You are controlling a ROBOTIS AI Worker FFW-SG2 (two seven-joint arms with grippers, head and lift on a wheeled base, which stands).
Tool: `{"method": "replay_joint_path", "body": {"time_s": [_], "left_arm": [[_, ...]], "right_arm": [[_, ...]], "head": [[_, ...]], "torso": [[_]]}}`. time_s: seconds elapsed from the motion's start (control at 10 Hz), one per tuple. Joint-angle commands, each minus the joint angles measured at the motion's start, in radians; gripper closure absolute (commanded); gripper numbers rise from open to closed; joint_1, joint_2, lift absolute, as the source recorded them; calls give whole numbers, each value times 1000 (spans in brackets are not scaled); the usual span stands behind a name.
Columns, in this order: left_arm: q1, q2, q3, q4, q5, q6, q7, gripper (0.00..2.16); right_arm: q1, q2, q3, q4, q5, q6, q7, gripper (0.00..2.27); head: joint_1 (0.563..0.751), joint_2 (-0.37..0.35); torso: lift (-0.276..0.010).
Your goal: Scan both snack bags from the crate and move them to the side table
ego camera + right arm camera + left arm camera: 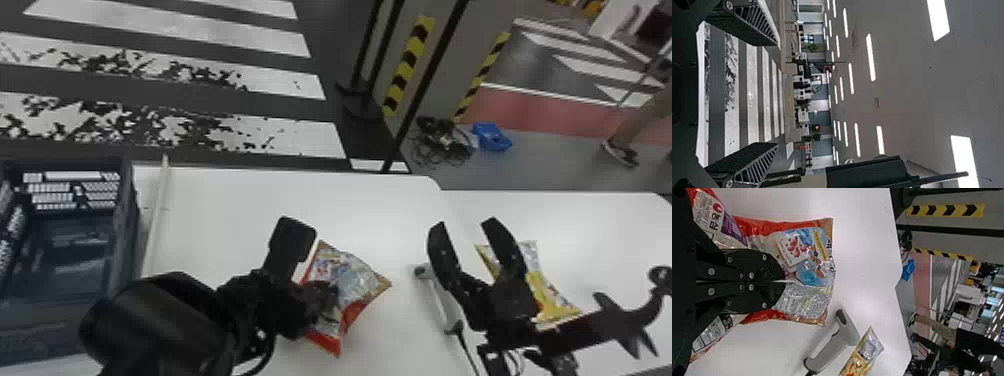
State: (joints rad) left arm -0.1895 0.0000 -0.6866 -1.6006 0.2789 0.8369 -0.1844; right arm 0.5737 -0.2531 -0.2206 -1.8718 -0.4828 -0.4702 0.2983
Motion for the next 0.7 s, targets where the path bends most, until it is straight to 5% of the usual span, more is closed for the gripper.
{"method": "replay_joint_path", "body": {"time_s": [0.0,0.1,0.2,0.4,0.6], "left_arm": [[16,-3,-28,-21,-3,31,-6,1878],[15,-3,-34,-12,-6,31,-10,1875],[13,-3,-44,7,-21,12,5,1642],[9,-3,-54,18,-78,-21,23,124],[10,-3,-54,5,-93,-49,60,9]], "right_arm": [[-5,-3,0,0,0,3,-1,80],[-5,-3,3,0,-2,0,1,80],[-5,-3,4,-1,-2,0,1,80],[6,-3,3,-7,-5,-3,1,80],[25,-6,-2,-20,-7,-6,2,80]], "head": [[695,-350],[695,-350],[695,-350],[695,-350],[695,-350]], "torso": [[-95],[-95],[-95],[-95],[-95]]}}
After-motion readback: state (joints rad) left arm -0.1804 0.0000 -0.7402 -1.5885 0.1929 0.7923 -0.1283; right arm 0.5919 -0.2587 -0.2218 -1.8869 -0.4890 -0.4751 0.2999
